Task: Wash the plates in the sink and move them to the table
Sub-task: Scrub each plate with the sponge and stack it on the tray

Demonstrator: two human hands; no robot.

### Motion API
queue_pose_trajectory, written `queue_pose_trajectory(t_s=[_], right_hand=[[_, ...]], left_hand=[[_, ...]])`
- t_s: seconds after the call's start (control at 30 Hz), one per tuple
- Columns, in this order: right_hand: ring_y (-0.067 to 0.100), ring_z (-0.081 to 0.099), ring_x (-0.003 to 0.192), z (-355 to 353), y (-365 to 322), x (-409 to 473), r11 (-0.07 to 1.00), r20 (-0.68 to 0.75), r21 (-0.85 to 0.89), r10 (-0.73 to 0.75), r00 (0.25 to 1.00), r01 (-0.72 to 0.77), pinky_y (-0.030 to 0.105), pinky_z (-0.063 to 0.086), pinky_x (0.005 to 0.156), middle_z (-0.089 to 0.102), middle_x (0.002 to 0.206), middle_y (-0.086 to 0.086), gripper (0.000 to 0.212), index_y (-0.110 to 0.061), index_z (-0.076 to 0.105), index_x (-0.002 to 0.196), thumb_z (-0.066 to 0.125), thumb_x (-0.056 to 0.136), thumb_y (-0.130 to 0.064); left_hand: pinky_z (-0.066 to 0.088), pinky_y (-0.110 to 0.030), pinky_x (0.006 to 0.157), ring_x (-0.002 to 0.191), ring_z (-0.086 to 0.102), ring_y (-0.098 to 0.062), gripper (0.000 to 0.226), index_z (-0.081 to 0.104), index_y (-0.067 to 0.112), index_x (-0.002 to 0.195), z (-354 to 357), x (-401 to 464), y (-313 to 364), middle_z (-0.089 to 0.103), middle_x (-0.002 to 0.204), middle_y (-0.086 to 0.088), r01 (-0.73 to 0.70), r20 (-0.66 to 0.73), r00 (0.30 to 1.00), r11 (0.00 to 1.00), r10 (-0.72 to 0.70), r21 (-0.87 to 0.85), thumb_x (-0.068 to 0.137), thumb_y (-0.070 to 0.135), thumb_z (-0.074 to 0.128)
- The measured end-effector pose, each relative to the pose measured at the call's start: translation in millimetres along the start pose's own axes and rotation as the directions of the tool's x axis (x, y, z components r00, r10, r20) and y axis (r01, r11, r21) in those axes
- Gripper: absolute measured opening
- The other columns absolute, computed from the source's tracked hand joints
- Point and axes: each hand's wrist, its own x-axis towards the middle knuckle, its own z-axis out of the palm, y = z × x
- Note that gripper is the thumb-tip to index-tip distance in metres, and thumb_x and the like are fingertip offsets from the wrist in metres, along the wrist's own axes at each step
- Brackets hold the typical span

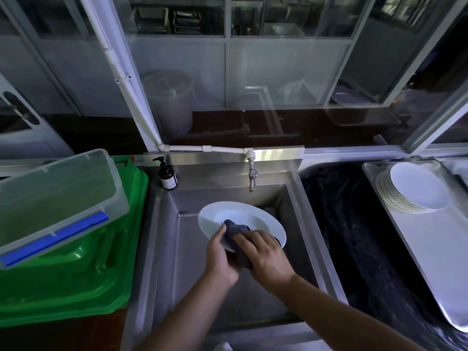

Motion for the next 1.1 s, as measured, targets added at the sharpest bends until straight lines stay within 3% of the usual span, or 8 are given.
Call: queue_pose_trajectory(t_s=[0.13, 0.33, 0.47, 0.57, 0.67, 0.73, 0.87, 1.1], right_hand=[[0.033, 0.062, 0.103, 3, -1, -3, 0.995, 0.068, 0.095, -0.006, 0.998, 0.0, 0.044, 0.053, 0.085, 0.062, 0.124, 0.007, 0.055, -0.014, 0.052, 0.137, 0.067, 0.084, -0.019], [0.028, 0.047, 0.138, -12, 40, -23, 0.971, 0.168, 0.113, -0.227, 0.959, 0.21, 0.04, 0.037, 0.117, 0.054, 0.144, 0.012, 0.054, -0.007, 0.053, 0.142, 0.065, 0.094, -0.028], [0.037, 0.054, 0.129, -10, 33, -26, 0.982, 0.142, 0.068, -0.184, 0.973, 0.176, 0.048, 0.045, 0.107, 0.058, 0.137, 0.015, 0.042, -0.006, 0.054, 0.14, 0.044, 0.1, -0.017], [0.037, 0.061, 0.111, -11, 0, -3, 0.996, 0.019, 0.071, -0.063, 0.998, 0.061, 0.047, 0.051, 0.093, 0.061, 0.127, 0.014, 0.042, -0.008, 0.054, 0.136, 0.053, 0.095, -0.014], [0.034, 0.061, 0.105, -8, -19, 11, 1.0, 0.075, 0.027, -0.003, 0.997, 0.001, 0.043, 0.055, 0.086, 0.061, 0.124, 0.011, 0.056, -0.014, 0.053, 0.137, 0.058, 0.081, -0.021], [0.032, 0.057, 0.117, -11, -18, 13, 0.998, 0.199, 0.064, -0.006, 0.98, -0.007, 0.042, 0.052, 0.098, 0.056, 0.135, 0.009, 0.064, -0.016, 0.049, 0.143, 0.059, 0.083, -0.038], [0.015, 0.011, 0.155, -15, 5, 5, 0.975, 0.329, 0.178, 0.067, 0.942, -0.132, 0.028, 0.013, 0.125, 0.021, 0.166, -0.002, 0.087, -0.015, 0.043, 0.149, 0.056, 0.083, -0.07], [0.018, 0.021, 0.154, -16, 33, -17, 0.98, 0.239, 0.185, 0.022, 0.971, -0.068, 0.048, 0.036, 0.117, 0.037, 0.161, -0.004, 0.069, -0.017, 0.054, 0.143, 0.073, 0.08, -0.041]], left_hand=[[0.052, -0.037, 0.08, 0.093, 0.069, -0.031, 0.056, 0.068, 0.01, 0.119, -5, 4, 7, 0.076, 0.094, -0.016, -0.001, -0.072, 0.997, 1.0, 0.002, 0.016, 0.1, 0.057, 0.045], [0.053, -0.044, 0.091, 0.108, 0.068, -0.036, 0.057, 0.067, 0.01, 0.126, -30, 7, 46, 0.075, 0.115, -0.018, -0.011, -0.021, 1.0, 0.973, 0.016, 0.23, 0.103, 0.055, 0.042], [0.051, -0.044, 0.095, 0.105, 0.07, -0.035, 0.046, 0.069, 0.009, 0.122, -24, -1, 48, 0.074, 0.118, -0.019, -0.047, 0.013, 0.999, 0.981, 0.045, 0.189, 0.103, 0.043, 0.046], [0.05, -0.037, 0.084, 0.088, 0.071, -0.03, 0.039, 0.071, 0.008, 0.108, -4, -10, 20, 0.075, 0.098, -0.017, -0.057, -0.005, 0.998, 0.994, 0.058, 0.095, 0.102, 0.038, 0.047], [0.052, -0.037, 0.083, 0.09, 0.068, -0.033, 0.049, 0.069, 0.003, 0.116, 0, -6, 12, 0.075, 0.088, -0.018, -0.051, -0.065, 0.997, 0.998, 0.049, -0.022, 0.101, 0.046, 0.048], [0.053, -0.039, 0.084, 0.095, 0.069, -0.035, 0.058, 0.068, 0.003, 0.121, -7, 0, 19, 0.076, 0.096, -0.02, -0.046, -0.075, 0.996, 0.998, 0.043, -0.034, 0.1, 0.052, 0.048], [0.052, -0.045, 0.09, 0.108, 0.07, -0.036, 0.063, 0.065, 0.002, 0.126, -23, 0, 25, 0.073, 0.117, -0.022, -0.042, -0.015, 0.999, 0.999, 0.042, 0.025, 0.104, 0.054, 0.038], [0.051, -0.051, 0.096, 0.116, 0.065, -0.042, 0.056, 0.064, 0.008, 0.131, -40, -7, 36, 0.07, 0.124, -0.023, -0.09, 0.005, 0.996, 0.99, 0.09, 0.107, 0.103, 0.05, 0.041]])
